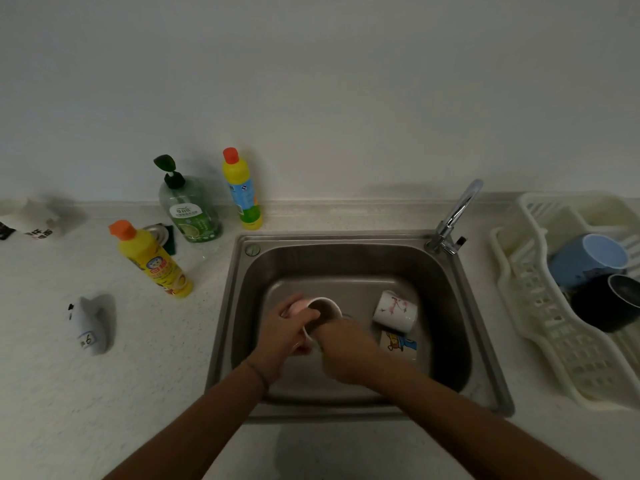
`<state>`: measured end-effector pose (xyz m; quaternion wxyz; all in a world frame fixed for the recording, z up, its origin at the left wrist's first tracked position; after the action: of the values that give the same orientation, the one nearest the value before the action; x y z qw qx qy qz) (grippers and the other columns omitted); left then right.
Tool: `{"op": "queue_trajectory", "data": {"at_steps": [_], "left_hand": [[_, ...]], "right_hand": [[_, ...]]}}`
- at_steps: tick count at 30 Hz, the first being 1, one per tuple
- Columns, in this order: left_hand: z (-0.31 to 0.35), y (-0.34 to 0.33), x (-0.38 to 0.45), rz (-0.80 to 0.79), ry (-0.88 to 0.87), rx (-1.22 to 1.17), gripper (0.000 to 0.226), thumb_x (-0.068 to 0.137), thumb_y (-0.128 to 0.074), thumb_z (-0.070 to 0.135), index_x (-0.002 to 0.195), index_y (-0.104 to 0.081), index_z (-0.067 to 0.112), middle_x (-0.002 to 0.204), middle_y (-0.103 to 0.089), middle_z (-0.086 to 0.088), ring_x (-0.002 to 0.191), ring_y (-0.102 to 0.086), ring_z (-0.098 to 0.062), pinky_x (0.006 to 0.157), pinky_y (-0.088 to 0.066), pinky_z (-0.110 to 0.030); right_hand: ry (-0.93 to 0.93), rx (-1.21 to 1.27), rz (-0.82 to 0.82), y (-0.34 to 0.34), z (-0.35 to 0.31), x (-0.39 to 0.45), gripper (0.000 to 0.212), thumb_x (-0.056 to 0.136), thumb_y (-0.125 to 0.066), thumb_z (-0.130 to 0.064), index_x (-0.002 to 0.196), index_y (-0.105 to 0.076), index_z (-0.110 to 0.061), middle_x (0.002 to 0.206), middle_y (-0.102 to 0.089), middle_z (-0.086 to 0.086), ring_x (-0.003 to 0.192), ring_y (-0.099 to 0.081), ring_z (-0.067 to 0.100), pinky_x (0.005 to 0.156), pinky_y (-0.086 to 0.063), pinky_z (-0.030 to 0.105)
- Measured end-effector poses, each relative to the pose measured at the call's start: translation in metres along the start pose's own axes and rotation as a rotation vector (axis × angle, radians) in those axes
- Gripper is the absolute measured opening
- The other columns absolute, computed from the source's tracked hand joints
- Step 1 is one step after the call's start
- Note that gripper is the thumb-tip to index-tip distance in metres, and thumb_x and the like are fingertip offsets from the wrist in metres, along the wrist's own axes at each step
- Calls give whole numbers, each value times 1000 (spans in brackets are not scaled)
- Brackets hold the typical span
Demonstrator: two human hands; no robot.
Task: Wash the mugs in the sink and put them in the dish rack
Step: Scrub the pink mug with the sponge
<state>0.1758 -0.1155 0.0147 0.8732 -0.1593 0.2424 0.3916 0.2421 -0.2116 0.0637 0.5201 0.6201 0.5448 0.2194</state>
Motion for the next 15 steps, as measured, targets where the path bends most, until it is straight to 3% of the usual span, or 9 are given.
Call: {"op": "queue_trajectory", "data": {"at_steps": [2, 4, 8, 10, 12, 15], "left_hand": [[5, 1, 0, -38, -5, 59, 51, 85, -80, 13, 131, -65, 29, 131, -57, -6, 106, -65, -34, 61, -63, -40], [10, -3, -1, -39, -20, 45, 49, 85, -79, 12, 130, -66, 29, 131, -57, -6, 106, -65, -32, 62, -63, -41], [15, -9, -4, -41, -53, 30, 45, 89, -76, 11, 130, -66, 26, 130, -61, -9, 102, -66, -26, 53, -57, -26], [17, -2, 0, -61, -43, 82, 47, 86, -79, 13, 129, -67, 28, 131, -59, -6, 104, -65, -28, 56, -61, -33], [22, 3, 2, -104, -68, 143, 50, 85, -80, 16, 130, -65, 31, 131, -55, -2, 107, -63, -29, 66, -65, -44], [21, 0, 2, -95, -72, 104, 48, 85, -80, 15, 128, -66, 31, 131, -56, -3, 109, -63, -30, 66, -64, -43]], "right_hand": [[88, -235, -34, -4, 5, -1, 40, 90, -62, -12, 129, -56, -16, 122, -64, 10, 102, -64, 24, 91, -55, 42], [24, -148, -10, -1, 2, 1, 37, 93, -60, -13, 129, -57, -13, 119, -66, 10, 101, -64, 23, 89, -54, 34], [-125, 169, 121, 13, -6, 6, 28, 100, -52, -16, 125, -61, -8, 110, -71, 9, 90, -66, 19, 67, -47, 19], [-53, 61, 51, 12, -8, 1, 28, 99, -53, -13, 126, -60, -8, 115, -68, 11, 99, -66, 23, 83, -54, 29], [57, -166, 29, 6, -6, -4, 33, 96, -57, -13, 130, -57, -11, 127, -62, 12, 112, -62, 25, 98, -51, 40], [-37, -91, 67, 7, -10, 0, 35, 98, -55, -15, 132, -55, -10, 127, -64, 12, 109, -63, 24, 91, -51, 32]]}}
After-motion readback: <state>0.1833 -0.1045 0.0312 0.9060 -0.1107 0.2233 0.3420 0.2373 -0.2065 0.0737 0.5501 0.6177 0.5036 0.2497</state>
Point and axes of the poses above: each hand's wrist, its own x-axis towards the middle knuckle, its own y-axis out of the back of the hand, z = x × y, the point moved 6 cm from there along x, towards the middle knuckle
